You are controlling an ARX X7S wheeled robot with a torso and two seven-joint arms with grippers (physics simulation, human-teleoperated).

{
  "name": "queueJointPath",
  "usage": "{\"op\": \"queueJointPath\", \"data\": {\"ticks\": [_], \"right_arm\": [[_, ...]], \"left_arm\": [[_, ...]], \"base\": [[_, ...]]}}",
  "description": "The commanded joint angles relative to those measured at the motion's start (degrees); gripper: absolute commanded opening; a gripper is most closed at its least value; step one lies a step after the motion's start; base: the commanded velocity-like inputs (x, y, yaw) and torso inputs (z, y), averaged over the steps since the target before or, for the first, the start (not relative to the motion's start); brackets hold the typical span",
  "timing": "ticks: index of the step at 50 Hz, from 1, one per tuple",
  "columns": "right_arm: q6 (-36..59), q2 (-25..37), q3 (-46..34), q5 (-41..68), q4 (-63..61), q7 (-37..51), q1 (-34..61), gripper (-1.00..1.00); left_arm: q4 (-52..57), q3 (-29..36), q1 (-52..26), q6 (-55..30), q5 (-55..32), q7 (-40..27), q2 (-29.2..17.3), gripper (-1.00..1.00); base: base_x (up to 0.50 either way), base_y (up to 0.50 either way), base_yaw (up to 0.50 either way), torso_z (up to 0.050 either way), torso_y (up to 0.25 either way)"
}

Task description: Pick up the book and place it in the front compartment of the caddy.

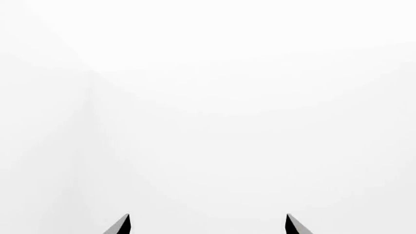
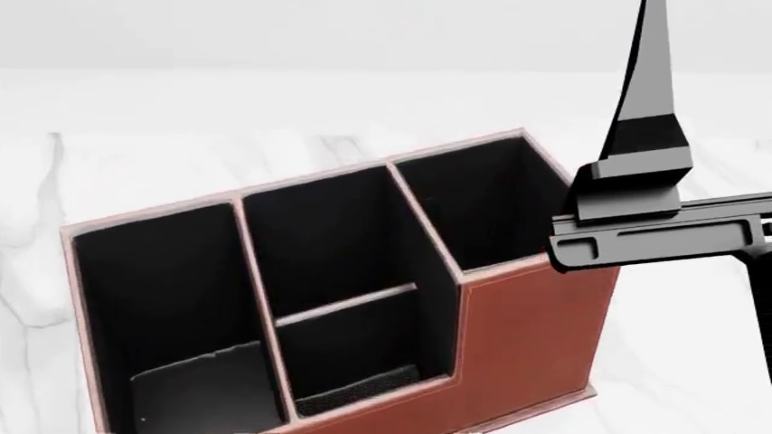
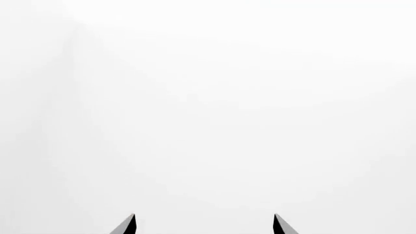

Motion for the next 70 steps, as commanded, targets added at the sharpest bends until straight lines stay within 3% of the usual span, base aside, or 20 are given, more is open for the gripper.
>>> {"op": "queueJointPath", "data": {"ticks": [1,19,26,33,39,51,58,70], "right_arm": [[-0.8,-0.1,0.3,-1.5,0.3,0.3,-0.1,1.00],[-0.1,2.3,-3.0,-2.3,0.2,1.1,0.6,1.00],[10.9,8.8,-6.1,12.0,2.8,-1.6,15.1,1.00],[13.5,16.2,-5.6,22.0,5.4,-9.9,22.3,1.00],[14.6,21.2,-1.7,33.0,9.3,-11.6,25.6,1.00],[14.9,30.0,1.4,43.8,11.9,-20.7,29.0,1.00],[15.4,32.6,4.4,50.1,12.0,-29.2,28.6,1.00],[18.4,32.9,-1.4,48.6,10.5,-42.1,31.9,1.00]], "left_arm": [[0.2,-0.8,0.4,0.3,0.2,0.5,0.4,1.00],[0.1,-0.5,0.8,0.7,-0.3,-0.2,-0.2,1.00],[0.1,-1.2,1.3,0.8,-0.5,-0.4,-0.7,1.00],[0.1,-1.6,1.0,0.6,-1.1,-0.7,-1.0,1.00],[0.1,-1.8,0.5,0.2,-1.9,-0.9,-1.2,1.00],[0.1,-1.4,0.0,0.3,-2.0,-1.4,-1.7,1.00],[0.0,-1.3,0.3,0.6,-2.0,-1.5,-1.8,1.00],[0.2,-1.1,0.0,0.4,-2.7,-2.0,-2.1,1.00]], "base": [[0.50,0.00,0.00,0.000,0.000],[0.14,0.00,0.00,0.000,0.001],[0.00,0.00,0.00,0.000,0.000],[0.00,0.00,0.00,0.000,0.000],[0.00,0.00,0.00,0.000,0.000],[0.00,0.00,0.00,0.000,0.000],[0.00,0.00,0.00,0.000,0.000],[0.00,0.00,0.00,0.000,0.000]]}}
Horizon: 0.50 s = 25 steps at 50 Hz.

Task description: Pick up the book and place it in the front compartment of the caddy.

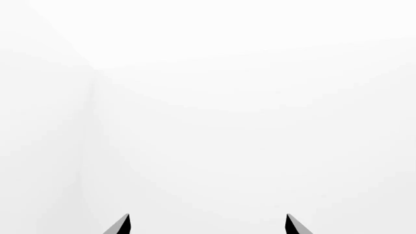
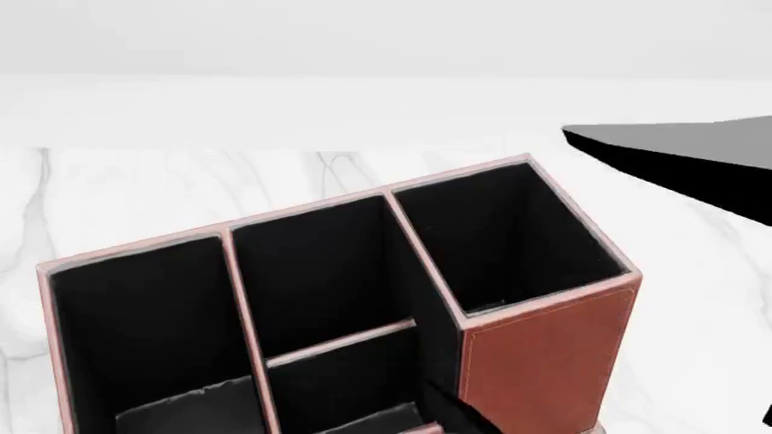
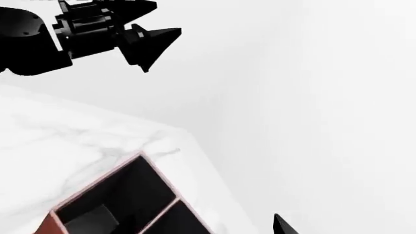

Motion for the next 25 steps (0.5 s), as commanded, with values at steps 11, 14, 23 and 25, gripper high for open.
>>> {"op": "queueJointPath", "data": {"ticks": [11,14,23,25], "right_arm": [[4.4,0.4,-9.0,-2.2,-1.0,-18.3,6.2,1.00],[4.9,0.1,-9.6,-3.2,-1.7,-20.0,6.0,1.00],[5.9,-0.7,-11.9,-5.9,-3.7,-23.1,5.4,1.00],[6.2,-0.6,-12.3,-6.1,-4.6,-24.1,4.8,1.00]], "left_arm": [[0.5,-0.4,-0.1,-0.2,-0.1,0.1,0.4,1.00],[0.5,-0.4,-0.2,-0.2,-0.3,0.0,0.3,1.00],[0.4,-0.5,-0.2,0.0,-0.7,-0.2,0.0,1.00],[0.4,-0.4,-0.2,0.0,-0.6,-0.2,-0.1,1.00]], "base": [[0.00,0.00,0.00,0.000,0.000],[0.00,0.00,0.00,0.000,0.000],[0.00,0.00,0.00,0.000,0.000],[0.00,0.00,0.00,0.000,0.000]]}}
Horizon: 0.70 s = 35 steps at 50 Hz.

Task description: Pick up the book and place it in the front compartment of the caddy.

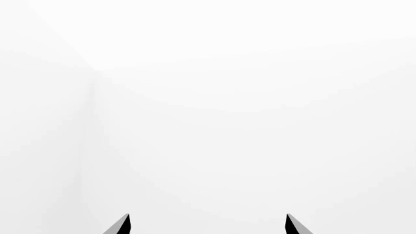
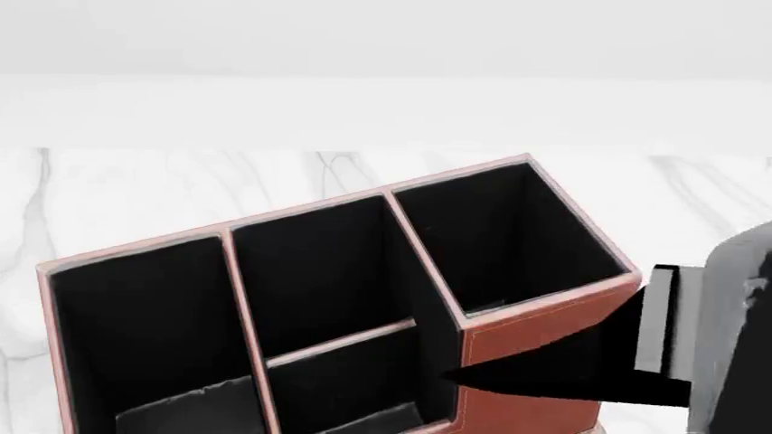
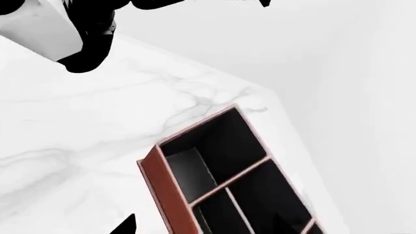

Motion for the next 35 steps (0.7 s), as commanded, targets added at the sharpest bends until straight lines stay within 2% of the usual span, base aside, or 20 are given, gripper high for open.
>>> {"op": "queueJointPath", "data": {"ticks": [1,14,35], "right_arm": [[1.0,-1.1,-2.0,-4.2,-2.6,-5.4,-0.8,1.00],[1.4,-2.6,-3.9,-10.0,-5.8,-9.9,-7.0,1.00],[0.0,-4.0,-15.4,-26.0,-9.3,-19.0,-10.2,1.00]], "left_arm": [[0.2,-0.7,0.0,-0.1,0.4,0.7,0.4,1.00],[0.0,-0.4,0.1,0.3,0.2,0.4,0.1,1.00],[-0.2,0.2,0.5,1.1,0.3,0.0,-0.3,1.00]], "base": [[0.00,0.00,0.00,0.000,0.000],[0.00,0.00,0.00,0.000,0.000],[0.00,0.00,0.00,0.000,0.000]]}}
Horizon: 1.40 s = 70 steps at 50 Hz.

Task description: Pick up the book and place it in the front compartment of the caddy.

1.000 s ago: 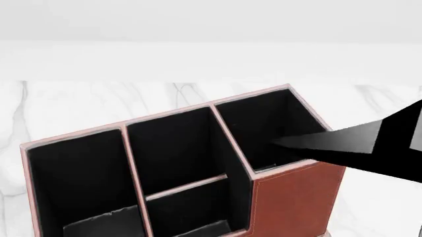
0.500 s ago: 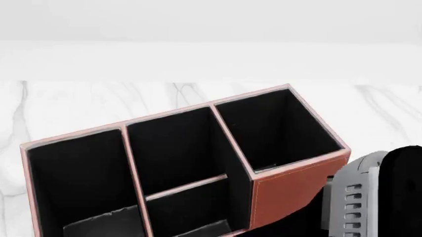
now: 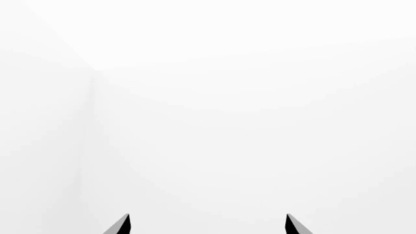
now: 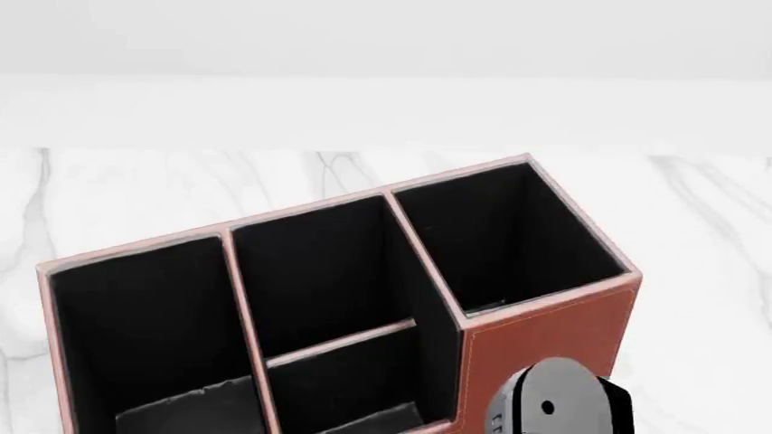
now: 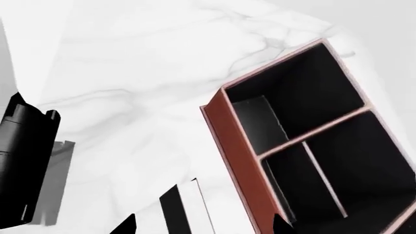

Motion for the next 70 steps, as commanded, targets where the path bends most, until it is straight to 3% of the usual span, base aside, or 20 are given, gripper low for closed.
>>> {"op": "queueJointPath", "data": {"ticks": [1,35,70], "right_arm": [[-1.5,-1.6,-5.3,-9.7,-0.8,-4.6,-0.7,1.00],[-13.4,-4.6,-27.4,-34.1,7.5,-10.0,-5.0,1.00],[-19.1,-9.3,-39.1,-43.4,13.7,-10.9,-7.0,1.00]], "left_arm": [[0.2,-0.8,0.3,0.2,0.4,0.7,0.5,1.00],[-0.4,-0.4,0.9,1.4,0.2,0.3,-0.2,1.00],[-0.7,-0.8,1.9,2.5,-0.3,-0.3,-0.9,1.00]], "base": [[0.00,0.00,0.00,0.000,0.000],[0.00,0.00,0.00,0.000,0.000],[0.00,0.00,0.00,0.000,0.000]]}}
